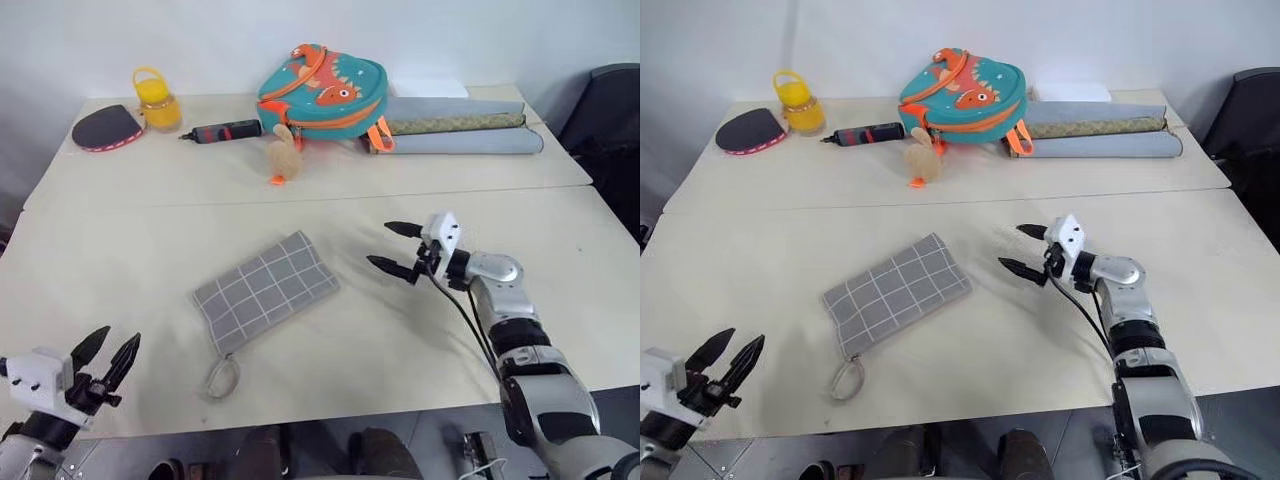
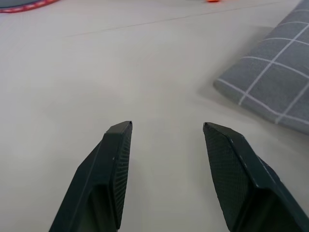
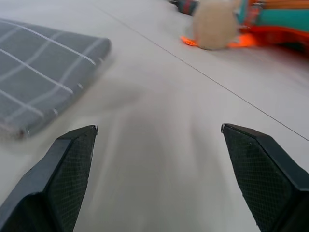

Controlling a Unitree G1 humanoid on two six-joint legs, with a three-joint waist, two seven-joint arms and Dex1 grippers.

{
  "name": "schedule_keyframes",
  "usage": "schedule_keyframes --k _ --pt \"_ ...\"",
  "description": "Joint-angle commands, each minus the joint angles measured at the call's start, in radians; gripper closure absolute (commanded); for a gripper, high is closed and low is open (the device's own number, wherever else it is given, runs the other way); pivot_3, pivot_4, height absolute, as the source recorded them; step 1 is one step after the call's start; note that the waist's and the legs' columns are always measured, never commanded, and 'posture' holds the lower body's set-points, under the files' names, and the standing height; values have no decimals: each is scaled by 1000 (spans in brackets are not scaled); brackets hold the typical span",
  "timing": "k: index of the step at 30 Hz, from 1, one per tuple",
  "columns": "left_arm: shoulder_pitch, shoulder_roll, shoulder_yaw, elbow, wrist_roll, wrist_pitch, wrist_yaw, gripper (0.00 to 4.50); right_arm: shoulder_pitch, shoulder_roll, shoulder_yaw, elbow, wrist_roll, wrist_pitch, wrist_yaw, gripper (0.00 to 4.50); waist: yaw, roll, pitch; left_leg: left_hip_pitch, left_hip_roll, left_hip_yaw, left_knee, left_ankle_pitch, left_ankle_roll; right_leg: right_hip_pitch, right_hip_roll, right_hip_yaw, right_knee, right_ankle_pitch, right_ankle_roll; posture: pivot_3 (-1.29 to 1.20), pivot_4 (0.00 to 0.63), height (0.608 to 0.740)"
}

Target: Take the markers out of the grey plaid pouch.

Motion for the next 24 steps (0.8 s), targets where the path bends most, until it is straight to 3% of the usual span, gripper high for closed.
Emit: schedule_keyframes --k 1,12,16,24 --pt "40 -24 28 -46 -12 -42 4 2008 -34 6 -6 47 -3 -40 18 226 6 0 0 0 0 0 0 0 0 0 0 0 0 0 0 0 150 740" --pt "-3 2 11 88 0 -165 -77 2008 -24 8 -17 36 5 -47 38 226 2 0 0 0 0 0 0 -1 0 0 0 0 -1 0 0 0 150 740" --pt "-59 26 -10 154 10 -204 -115 2008 6 6 -19 -24 20 -18 37 1145 6 0 0 0 0 0 0 -1 0 0 0 0 -1 0 0 0 150 740" --pt "-161 73 -55 268 91 -293 -120 2008 62 153 17 -285 85 111 -49 4032 -11 0 0 0 1 0 -1 -1 0 -2 0 -1 2 0 0 0 150 740"
